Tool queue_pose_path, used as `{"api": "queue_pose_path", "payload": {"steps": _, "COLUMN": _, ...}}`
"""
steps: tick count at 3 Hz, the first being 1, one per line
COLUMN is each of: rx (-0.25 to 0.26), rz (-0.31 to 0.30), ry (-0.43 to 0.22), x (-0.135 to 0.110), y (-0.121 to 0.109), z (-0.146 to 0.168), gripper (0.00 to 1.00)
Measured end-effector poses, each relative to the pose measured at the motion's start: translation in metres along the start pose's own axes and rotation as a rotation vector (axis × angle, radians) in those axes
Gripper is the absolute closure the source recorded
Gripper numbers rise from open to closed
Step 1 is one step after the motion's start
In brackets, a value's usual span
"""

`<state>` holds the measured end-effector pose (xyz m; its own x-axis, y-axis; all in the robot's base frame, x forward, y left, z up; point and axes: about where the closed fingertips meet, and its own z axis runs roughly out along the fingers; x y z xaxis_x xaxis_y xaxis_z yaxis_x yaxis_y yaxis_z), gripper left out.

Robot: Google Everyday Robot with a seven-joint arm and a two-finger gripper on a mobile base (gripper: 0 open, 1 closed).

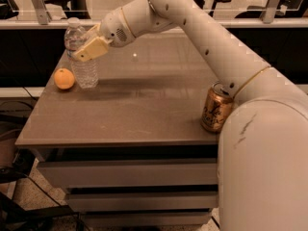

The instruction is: Move water bottle near orange

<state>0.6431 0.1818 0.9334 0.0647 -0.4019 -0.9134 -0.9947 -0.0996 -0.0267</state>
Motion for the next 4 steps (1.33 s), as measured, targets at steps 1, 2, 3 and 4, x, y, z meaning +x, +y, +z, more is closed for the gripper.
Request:
{"api": "queue_pose_path", "payload": {"steps": 1, "rx": 0.0, "rz": -0.021, "ry": 0.024, "x": 0.001, "y": -0.004, "z": 0.002, "gripper": 1.0}}
{"api": "queue_pose_path", "payload": {"steps": 2, "rx": -0.003, "rz": -0.022, "ry": 0.049, "x": 0.006, "y": -0.006, "z": 0.004, "gripper": 0.84}}
{"api": "queue_pose_path", "payload": {"steps": 3, "rx": -0.012, "rz": -0.019, "ry": 0.059, "x": 0.01, "y": -0.007, "z": 0.006, "gripper": 0.61}}
{"api": "queue_pose_path", "payload": {"steps": 4, "rx": -0.019, "rz": -0.014, "ry": 0.066, "x": 0.014, "y": -0.007, "z": 0.008, "gripper": 0.38}}
